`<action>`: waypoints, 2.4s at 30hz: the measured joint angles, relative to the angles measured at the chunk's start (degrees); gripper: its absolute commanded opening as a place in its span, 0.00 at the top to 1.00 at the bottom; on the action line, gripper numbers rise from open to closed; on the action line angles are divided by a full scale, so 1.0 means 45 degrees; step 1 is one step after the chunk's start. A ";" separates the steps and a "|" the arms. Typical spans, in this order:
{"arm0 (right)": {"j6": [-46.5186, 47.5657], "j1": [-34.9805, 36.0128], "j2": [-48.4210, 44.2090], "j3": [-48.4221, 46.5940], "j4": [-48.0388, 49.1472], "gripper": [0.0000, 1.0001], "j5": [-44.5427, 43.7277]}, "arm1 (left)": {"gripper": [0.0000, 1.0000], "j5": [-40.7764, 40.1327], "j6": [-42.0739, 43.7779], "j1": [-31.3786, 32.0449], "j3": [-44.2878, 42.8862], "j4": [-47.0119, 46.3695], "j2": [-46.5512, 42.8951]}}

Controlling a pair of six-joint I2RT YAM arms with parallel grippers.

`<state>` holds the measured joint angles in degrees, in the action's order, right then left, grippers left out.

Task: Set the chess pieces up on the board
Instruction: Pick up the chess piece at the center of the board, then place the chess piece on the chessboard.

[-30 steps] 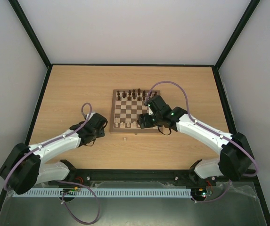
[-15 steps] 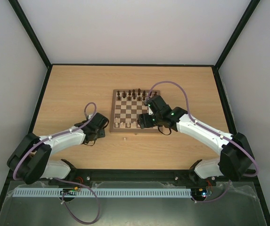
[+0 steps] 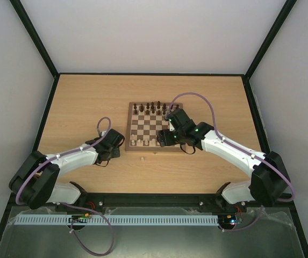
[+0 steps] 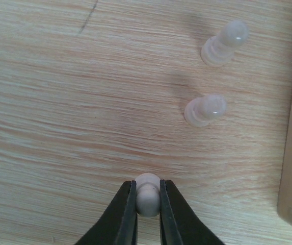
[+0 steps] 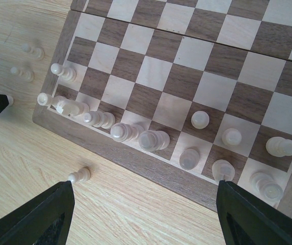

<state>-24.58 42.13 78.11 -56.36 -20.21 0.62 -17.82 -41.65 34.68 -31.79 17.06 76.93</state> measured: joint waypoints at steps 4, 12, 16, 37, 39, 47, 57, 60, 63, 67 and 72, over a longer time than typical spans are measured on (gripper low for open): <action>0.0000 0.0000 0.0000 0.0000 0.0000 0.23 0.0000 | 0.98 -0.0019 0.0078 0.0000 -0.0044 0.0097 -0.0015; 0.0000 0.0000 0.0000 0.0000 0.0000 0.23 -0.0010 | 0.98 0.0000 0.0379 0.0000 -0.1209 0.1073 -0.0505; -0.0005 0.0000 0.0000 0.0000 0.0000 0.23 -0.0194 | 0.98 0.0087 0.0704 0.0010 -0.2487 0.1535 -0.0515; -0.0345 -0.0039 -0.1137 0.0209 -0.0005 0.22 -0.2215 | 0.98 0.0651 0.1826 0.1987 -0.7203 0.2463 0.3818; -0.0350 -0.0039 -0.1137 0.0209 -0.0005 0.22 -0.2254 | 0.97 0.0680 0.1851 0.2050 -0.7393 0.2448 0.4143; -0.0350 -0.0039 -0.1141 0.0257 -0.0005 0.22 -0.2254 | 0.98 0.0772 0.1948 0.2089 -0.7951 0.2220 0.5353; -0.0350 -0.0039 -0.1141 0.0311 -0.0005 0.22 -0.2176 | 0.97 0.0821 0.1928 0.2147 -0.7946 0.2186 0.5644; -0.0350 -0.0039 -0.1141 0.0316 -0.0005 0.22 -0.2147 | 0.97 0.0826 0.1928 0.2152 -0.7932 0.2186 0.5644; -0.0350 -0.0039 -0.1141 0.0330 -0.0005 0.22 -0.2142 | 0.97 0.0826 0.1923 0.2152 -0.7907 0.2181 0.5644; -0.0350 -0.0039 -0.1141 0.0330 -0.0005 0.22 -0.2103 | 0.97 0.0826 0.1909 0.2152 -0.7762 0.2113 0.5644; -0.0345 -0.0039 -0.1141 0.0335 -0.0005 0.22 -0.2040 | 0.97 0.0855 0.1831 0.2152 -0.7635 0.2074 0.5644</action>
<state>-26.13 41.95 72.97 -54.85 -20.23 -8.56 -13.98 -33.41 44.36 -66.15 26.39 102.32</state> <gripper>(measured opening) 0.776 0.103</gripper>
